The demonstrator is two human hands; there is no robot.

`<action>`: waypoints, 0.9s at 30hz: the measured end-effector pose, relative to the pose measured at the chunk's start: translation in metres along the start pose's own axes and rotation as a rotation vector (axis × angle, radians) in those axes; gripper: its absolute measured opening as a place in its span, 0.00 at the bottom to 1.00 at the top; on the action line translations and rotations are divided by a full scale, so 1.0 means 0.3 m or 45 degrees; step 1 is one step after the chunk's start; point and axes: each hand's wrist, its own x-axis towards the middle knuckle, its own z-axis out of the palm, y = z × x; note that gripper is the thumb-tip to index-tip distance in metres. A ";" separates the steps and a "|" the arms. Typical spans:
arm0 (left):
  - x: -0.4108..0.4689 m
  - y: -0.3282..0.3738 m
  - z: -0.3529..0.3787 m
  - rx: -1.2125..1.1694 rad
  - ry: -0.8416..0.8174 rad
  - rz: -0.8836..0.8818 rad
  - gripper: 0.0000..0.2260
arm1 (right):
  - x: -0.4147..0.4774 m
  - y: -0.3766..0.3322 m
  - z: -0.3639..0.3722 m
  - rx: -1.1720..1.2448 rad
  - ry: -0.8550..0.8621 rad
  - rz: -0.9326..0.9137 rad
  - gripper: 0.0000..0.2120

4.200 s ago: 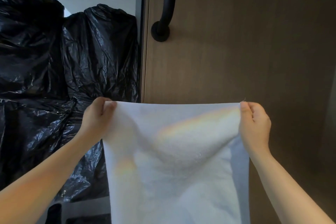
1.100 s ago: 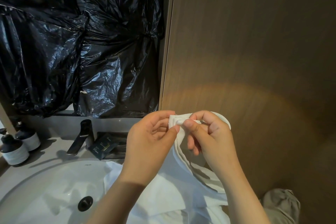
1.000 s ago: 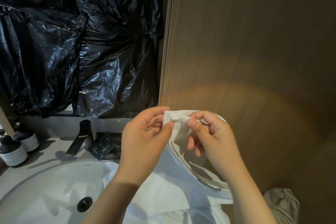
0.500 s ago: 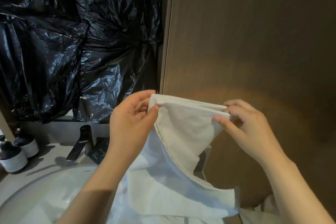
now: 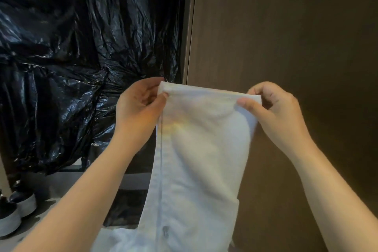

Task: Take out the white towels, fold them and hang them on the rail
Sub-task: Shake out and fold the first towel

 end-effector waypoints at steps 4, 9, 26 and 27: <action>0.005 0.009 -0.011 -0.026 -0.026 -0.002 0.13 | 0.011 0.002 -0.004 0.004 0.037 0.015 0.08; 0.002 0.029 -0.005 -0.081 -0.067 -0.043 0.13 | 0.008 0.007 -0.018 0.002 -0.100 0.007 0.12; -0.119 0.063 0.001 -0.040 -0.356 -0.057 0.17 | -0.074 -0.141 0.118 0.104 -0.353 -0.155 0.12; -0.135 0.030 -0.017 -0.006 -0.382 -0.087 0.17 | -0.077 -0.148 0.122 0.098 -0.356 -0.173 0.12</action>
